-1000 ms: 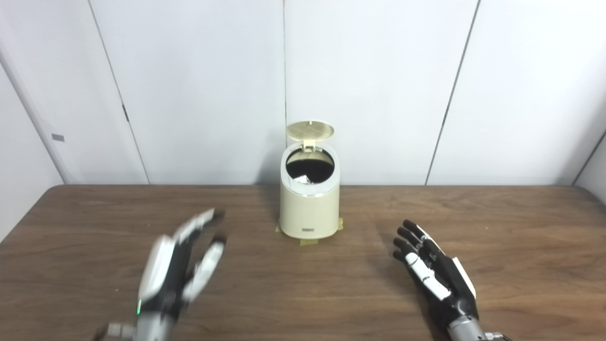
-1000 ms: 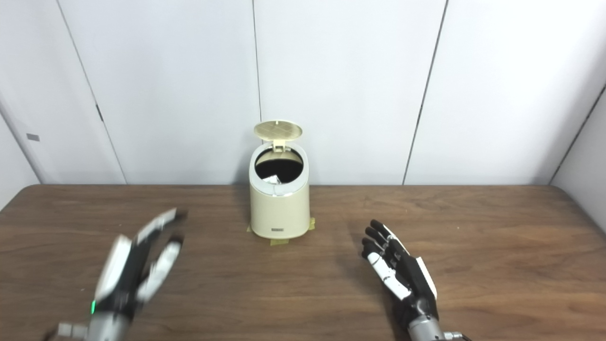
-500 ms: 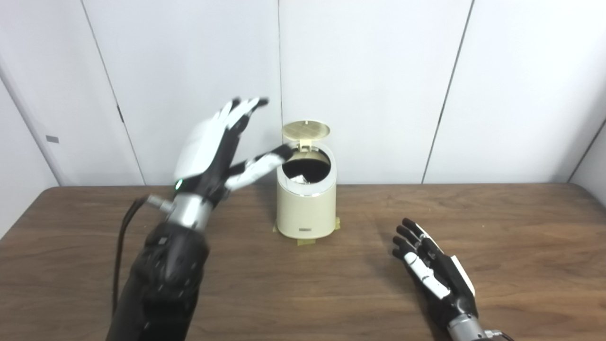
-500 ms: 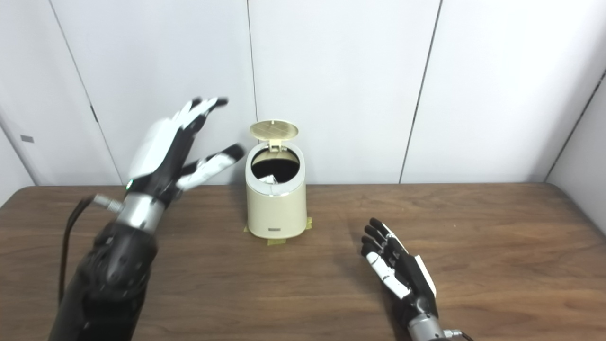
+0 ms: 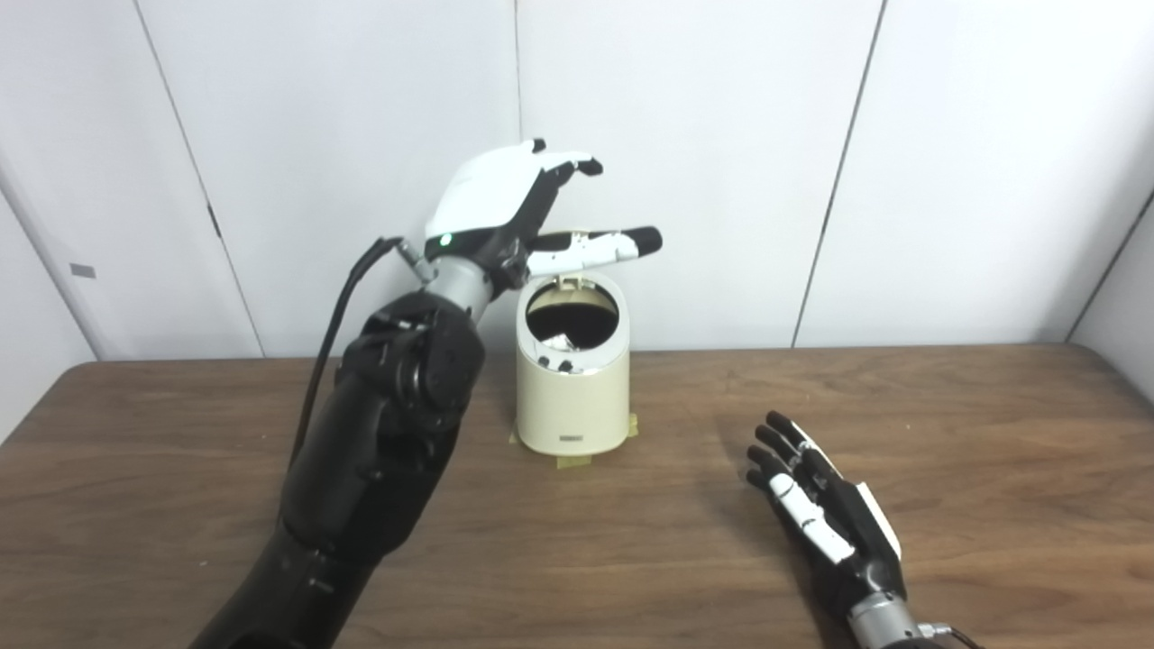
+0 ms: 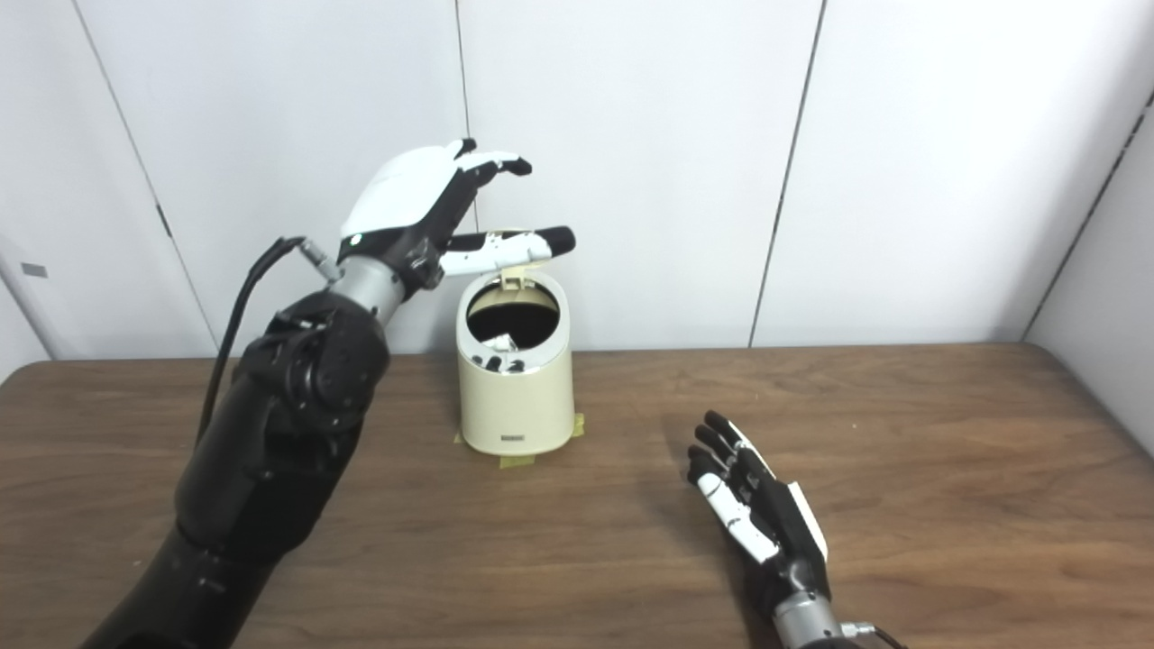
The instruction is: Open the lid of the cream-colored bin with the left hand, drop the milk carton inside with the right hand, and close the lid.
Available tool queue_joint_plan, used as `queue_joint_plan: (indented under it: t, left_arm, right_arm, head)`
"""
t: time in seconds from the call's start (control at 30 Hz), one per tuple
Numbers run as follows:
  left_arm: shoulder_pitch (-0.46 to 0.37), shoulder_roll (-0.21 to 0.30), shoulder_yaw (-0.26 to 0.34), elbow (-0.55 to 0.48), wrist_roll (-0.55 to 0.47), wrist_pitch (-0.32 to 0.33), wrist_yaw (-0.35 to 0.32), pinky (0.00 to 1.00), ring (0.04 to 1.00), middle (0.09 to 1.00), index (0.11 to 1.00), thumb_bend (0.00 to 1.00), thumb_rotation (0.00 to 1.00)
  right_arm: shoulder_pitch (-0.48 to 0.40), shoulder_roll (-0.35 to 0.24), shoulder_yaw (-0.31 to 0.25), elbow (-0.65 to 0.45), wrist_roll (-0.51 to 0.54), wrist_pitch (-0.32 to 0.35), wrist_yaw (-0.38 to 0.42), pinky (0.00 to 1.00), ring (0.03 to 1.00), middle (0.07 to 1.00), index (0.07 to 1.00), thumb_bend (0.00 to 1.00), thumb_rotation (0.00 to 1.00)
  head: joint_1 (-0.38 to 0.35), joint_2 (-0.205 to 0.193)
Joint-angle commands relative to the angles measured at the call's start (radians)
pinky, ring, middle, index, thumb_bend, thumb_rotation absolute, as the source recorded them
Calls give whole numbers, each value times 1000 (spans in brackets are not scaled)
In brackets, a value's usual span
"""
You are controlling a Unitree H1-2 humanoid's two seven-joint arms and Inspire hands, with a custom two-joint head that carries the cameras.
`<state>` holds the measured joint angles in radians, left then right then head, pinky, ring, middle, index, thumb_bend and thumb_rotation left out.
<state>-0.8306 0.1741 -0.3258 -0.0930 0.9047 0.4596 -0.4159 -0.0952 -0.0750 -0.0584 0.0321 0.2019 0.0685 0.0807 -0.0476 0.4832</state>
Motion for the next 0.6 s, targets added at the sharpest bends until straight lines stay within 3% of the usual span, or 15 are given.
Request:
queue_joint_plan:
  t: [0.0,0.07,0.1,0.23,0.27,0.37,0.57]
  left_arm:
    - [-69,-8,0,15,7,1,4,1000,1000,897,825,957,944]
    - [-74,-25,11,35,-6,7,-6,924,1000,952,822,960,899]
    - [-76,-32,16,42,-7,8,-15,822,996,981,825,970,889]
    - [-76,-45,17,66,18,9,-27,708,964,999,825,985,881]
    - [-77,-44,13,75,29,9,-29,716,960,1000,823,989,883]
    - [-78,-43,6,92,49,9,-32,961,995,1000,822,978,895]
    - [-73,-25,-18,124,65,7,-24,1000,1000,959,830,1000,918]
  right_arm:
    - [2,5,3,11,-4,14,2,865,901,911,900,201,460]
    - [5,12,1,4,0,9,1,854,891,899,894,188,411]
    - [6,20,-4,-3,9,8,-2,839,878,887,883,194,387]
    - [7,33,-12,-15,21,5,-3,822,865,876,872,198,385]
    - [6,31,-11,-13,19,6,-1,821,863,872,871,195,395]
    - [5,32,-16,-12,27,14,0,833,869,867,863,197,379]
    - [6,34,-13,-17,24,4,4,823,866,867,857,200,372]
  head:
    - [-1,1]
    - [-7,5]
    - [-7,5]
    - [-5,3]
    - [-3,4]
    - [-1,5]
    - [-5,0]
